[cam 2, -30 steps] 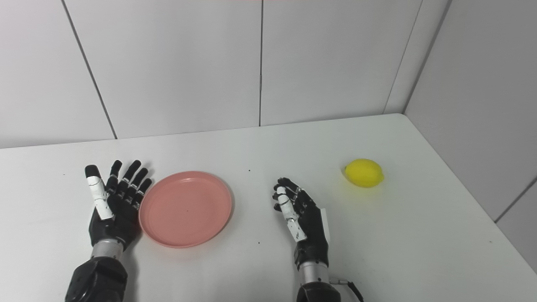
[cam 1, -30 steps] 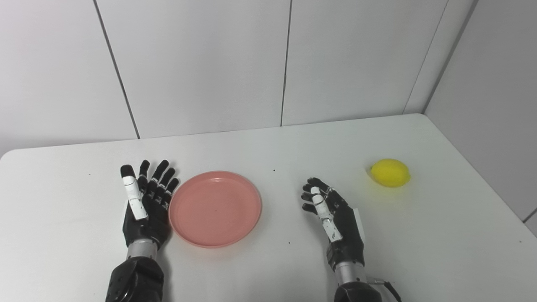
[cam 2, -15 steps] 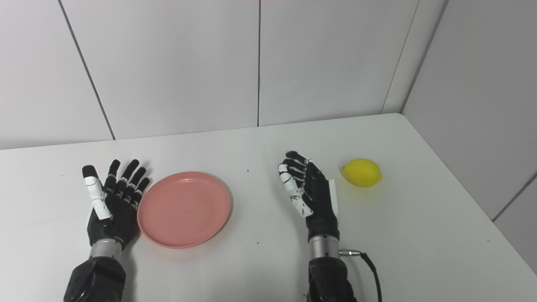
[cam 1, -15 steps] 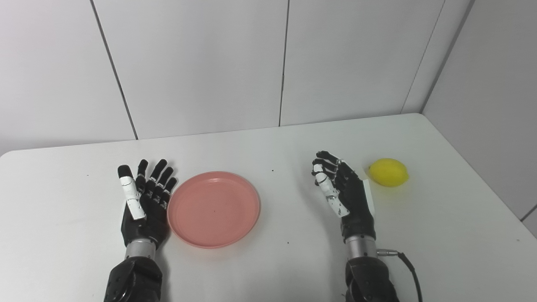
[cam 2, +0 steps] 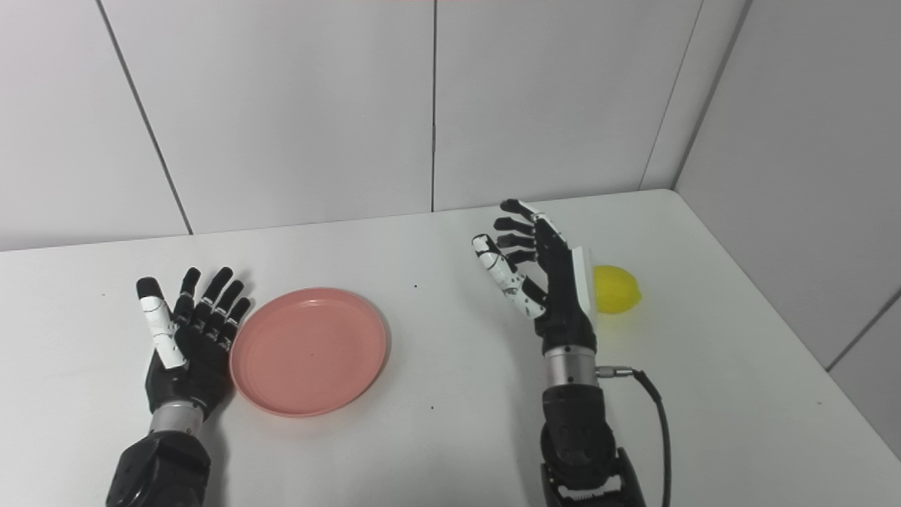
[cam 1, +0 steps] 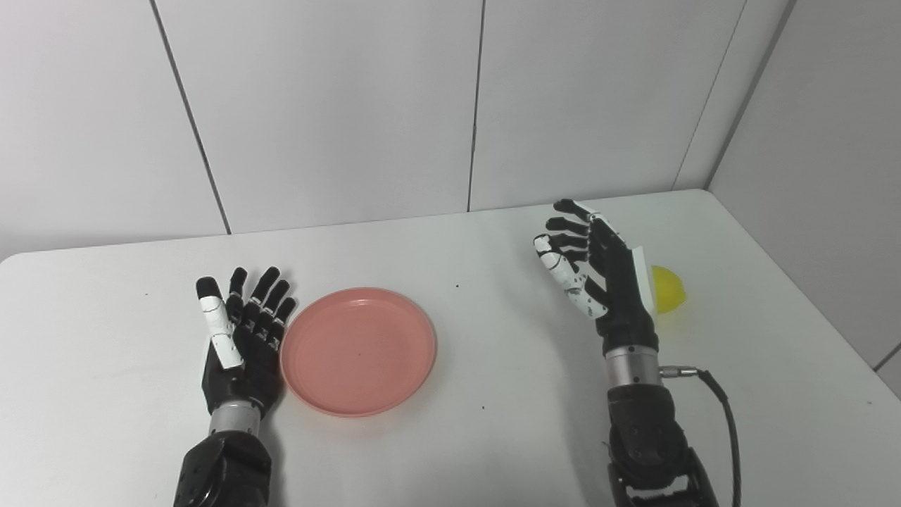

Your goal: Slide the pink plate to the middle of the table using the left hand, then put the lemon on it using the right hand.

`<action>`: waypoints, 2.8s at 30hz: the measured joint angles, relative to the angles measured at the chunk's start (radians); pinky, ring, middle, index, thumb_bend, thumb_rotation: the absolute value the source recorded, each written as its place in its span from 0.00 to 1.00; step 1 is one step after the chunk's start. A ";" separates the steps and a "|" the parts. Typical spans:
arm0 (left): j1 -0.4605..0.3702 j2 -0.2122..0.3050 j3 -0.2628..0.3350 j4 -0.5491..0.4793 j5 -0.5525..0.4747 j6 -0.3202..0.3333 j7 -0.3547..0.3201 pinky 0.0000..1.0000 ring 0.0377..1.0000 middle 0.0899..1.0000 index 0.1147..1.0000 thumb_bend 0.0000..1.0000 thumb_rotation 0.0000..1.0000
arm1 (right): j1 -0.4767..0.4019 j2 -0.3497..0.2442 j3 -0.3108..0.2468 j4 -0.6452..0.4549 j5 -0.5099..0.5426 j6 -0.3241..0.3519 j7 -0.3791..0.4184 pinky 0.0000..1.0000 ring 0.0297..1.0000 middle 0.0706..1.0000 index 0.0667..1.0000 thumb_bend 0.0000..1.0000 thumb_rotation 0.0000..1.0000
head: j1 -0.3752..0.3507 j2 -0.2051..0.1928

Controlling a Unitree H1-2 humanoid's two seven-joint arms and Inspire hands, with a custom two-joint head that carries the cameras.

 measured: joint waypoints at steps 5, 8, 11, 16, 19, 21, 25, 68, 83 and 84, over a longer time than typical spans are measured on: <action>-0.001 0.000 0.000 0.001 0.000 0.000 0.000 0.91 0.88 0.85 1.00 0.93 0.89 | -0.022 -0.059 0.002 0.004 -0.088 -0.003 0.000 0.61 0.67 0.69 0.71 0.71 0.68 | -0.003 -0.005; -0.002 0.000 0.000 0.003 0.000 0.000 -0.002 0.91 0.88 0.85 1.00 0.93 0.90 | -0.023 -0.085 0.004 0.004 -0.126 -0.003 0.002 0.64 0.69 0.71 0.72 0.75 0.72 | -0.003 -0.006; -0.002 0.000 0.000 0.003 0.000 0.000 -0.003 0.91 0.88 0.85 1.00 0.94 0.90 | -0.023 -0.117 0.005 0.019 -0.146 -0.003 0.003 0.65 0.70 0.70 0.71 0.77 0.72 | -0.006 -0.008; -0.002 0.000 0.000 0.002 0.000 0.000 -0.003 0.91 0.88 0.85 1.00 0.93 0.91 | -0.023 -0.162 0.013 0.032 -0.237 -0.001 0.010 0.65 0.70 0.71 0.70 0.80 0.75 | -0.006 -0.008; -0.002 0.000 0.000 0.002 0.000 0.000 -0.003 0.91 0.88 0.85 1.00 0.93 0.91 | -0.024 -0.194 0.021 0.031 -0.317 0.003 0.010 0.72 0.72 0.72 0.70 0.79 0.74 | -0.008 -0.008; -0.002 0.000 0.000 0.002 0.000 0.000 -0.003 0.91 0.88 0.85 1.00 0.93 0.90 | -0.024 -0.213 0.024 0.032 -0.365 0.013 0.014 0.76 0.73 0.72 0.70 0.80 0.72 | -0.009 -0.009; -0.002 0.000 0.003 0.003 -0.001 0.000 -0.006 0.92 0.88 0.85 1.00 0.93 0.90 | -0.024 -0.256 0.022 0.037 -0.416 0.018 0.031 0.76 0.74 0.72 0.69 0.80 0.70 | -0.011 -0.011; -0.016 0.013 0.006 0.026 -0.020 -0.006 -0.015 0.90 0.89 0.86 1.00 0.93 0.89 | -0.054 -0.406 0.001 0.272 -0.514 0.135 0.175 0.62 0.66 0.67 0.66 0.82 0.67 | -0.017 -0.011; -0.014 0.013 0.004 0.019 -0.019 -0.005 -0.013 0.91 0.89 0.87 1.00 0.92 0.90 | -0.062 -0.407 0.059 0.356 -0.501 0.137 0.164 0.60 0.65 0.66 0.66 0.82 0.66 | -0.012 -0.008; -0.014 0.013 0.003 0.017 -0.019 -0.004 -0.012 0.91 0.89 0.87 1.00 0.92 0.90 | -0.062 -0.407 0.060 0.356 -0.501 0.138 0.164 0.60 0.65 0.66 0.66 0.82 0.66 | -0.012 -0.008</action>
